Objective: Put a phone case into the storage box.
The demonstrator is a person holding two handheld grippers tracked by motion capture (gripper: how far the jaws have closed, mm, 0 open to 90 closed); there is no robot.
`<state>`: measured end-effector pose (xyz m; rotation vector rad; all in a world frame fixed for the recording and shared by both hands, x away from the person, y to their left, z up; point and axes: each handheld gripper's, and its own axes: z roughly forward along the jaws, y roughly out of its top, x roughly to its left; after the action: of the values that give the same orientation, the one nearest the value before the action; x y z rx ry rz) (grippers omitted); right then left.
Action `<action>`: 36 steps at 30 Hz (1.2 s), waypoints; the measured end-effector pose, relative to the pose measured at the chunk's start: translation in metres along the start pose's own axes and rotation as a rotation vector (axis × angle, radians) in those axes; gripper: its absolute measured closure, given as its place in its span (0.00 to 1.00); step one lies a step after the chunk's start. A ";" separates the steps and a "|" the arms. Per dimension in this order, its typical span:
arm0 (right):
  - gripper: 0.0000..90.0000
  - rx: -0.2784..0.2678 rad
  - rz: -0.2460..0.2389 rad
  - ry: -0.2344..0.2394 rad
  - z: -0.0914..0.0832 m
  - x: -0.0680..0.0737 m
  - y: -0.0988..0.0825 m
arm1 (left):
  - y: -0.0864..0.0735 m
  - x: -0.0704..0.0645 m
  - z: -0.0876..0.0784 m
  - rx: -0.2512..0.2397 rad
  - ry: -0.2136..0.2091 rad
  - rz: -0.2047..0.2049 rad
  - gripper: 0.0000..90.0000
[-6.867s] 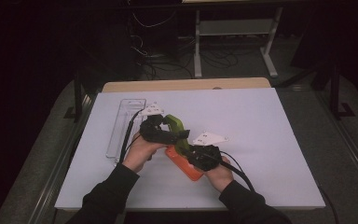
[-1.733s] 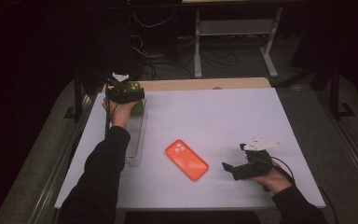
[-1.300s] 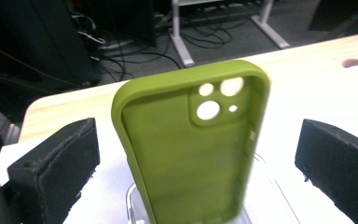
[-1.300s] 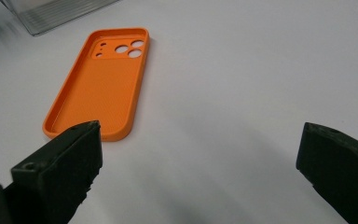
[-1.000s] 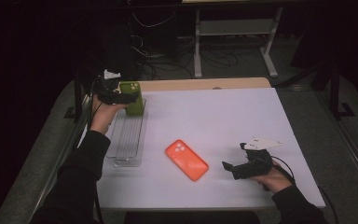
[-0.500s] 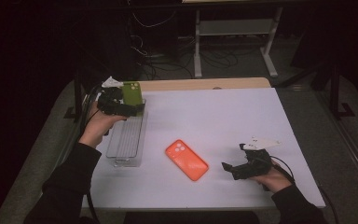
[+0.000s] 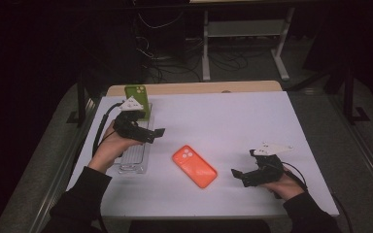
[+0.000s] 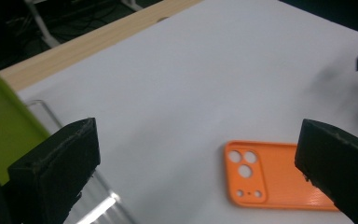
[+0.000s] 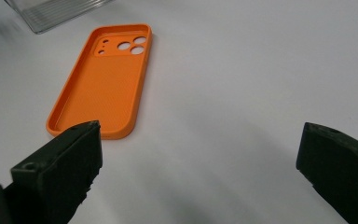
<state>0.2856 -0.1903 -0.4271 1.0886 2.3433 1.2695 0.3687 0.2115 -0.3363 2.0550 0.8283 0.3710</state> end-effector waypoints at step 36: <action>0.00 0.131 0.060 0.064 0.015 0.013 0.043 | -0.031 -0.039 0.012 0.028 -0.137 0.057 0.00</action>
<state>0.3061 -0.1575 -0.4002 1.1829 2.4896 1.2025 0.3339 0.1904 -0.3668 2.1073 0.6971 0.2472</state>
